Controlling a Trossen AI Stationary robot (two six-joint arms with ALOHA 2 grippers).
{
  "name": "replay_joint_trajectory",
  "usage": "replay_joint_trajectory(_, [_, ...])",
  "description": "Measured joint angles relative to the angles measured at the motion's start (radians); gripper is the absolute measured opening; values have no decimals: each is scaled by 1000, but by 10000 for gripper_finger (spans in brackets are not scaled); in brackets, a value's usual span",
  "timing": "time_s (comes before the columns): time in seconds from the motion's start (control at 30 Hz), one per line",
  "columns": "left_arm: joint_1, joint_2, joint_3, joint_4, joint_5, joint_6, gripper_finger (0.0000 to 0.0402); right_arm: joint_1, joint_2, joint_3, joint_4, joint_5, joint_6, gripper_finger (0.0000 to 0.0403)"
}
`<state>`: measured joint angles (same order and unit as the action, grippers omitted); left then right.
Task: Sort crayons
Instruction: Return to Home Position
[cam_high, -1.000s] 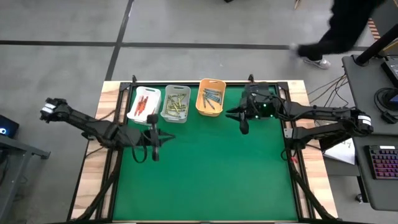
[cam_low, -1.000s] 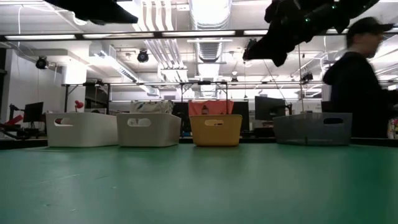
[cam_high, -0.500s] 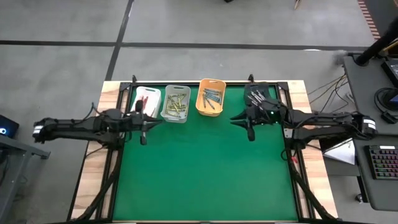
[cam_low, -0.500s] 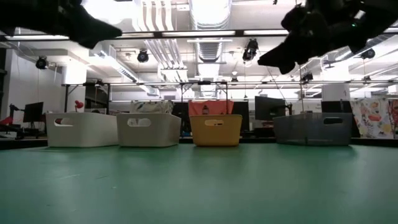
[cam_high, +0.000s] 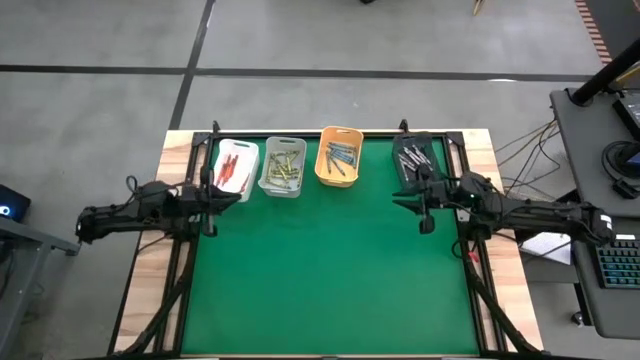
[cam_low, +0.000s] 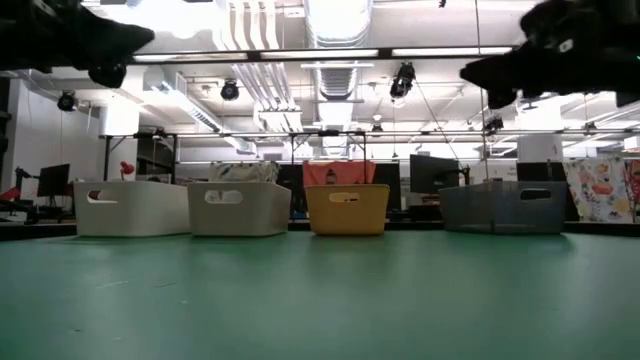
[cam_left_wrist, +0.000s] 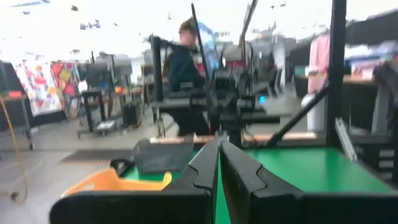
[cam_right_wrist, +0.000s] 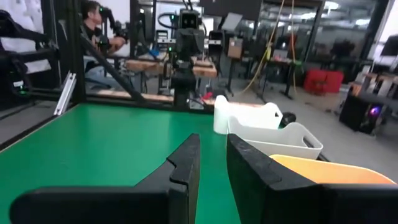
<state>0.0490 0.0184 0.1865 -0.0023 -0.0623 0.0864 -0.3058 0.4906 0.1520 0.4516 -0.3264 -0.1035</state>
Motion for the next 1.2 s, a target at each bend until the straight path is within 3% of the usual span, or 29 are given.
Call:
replay_joint_trajectory(0.23, [0,9,-19,16,4,-44,0,-4,-226,-138,1,-18,-1,68])
replay_joint_trajectory(0.53, [0,-14,-167,178,115,-99,0,-7,-487,-140,-212,-49,-59,68])
replay_joint_trajectory(0.9, [0,0,-176,185,101,-132,0,-18,-463,-141,-282,-51,-207,68])
replay_joint_trajectory(1.07, [0,27,-176,150,99,-196,0,-18,-462,-141,-297,51,-42,68])
replay_joint_trajectory(1.2, [0,51,-169,149,98,-181,0,-18,-462,-141,-298,66,69,68])
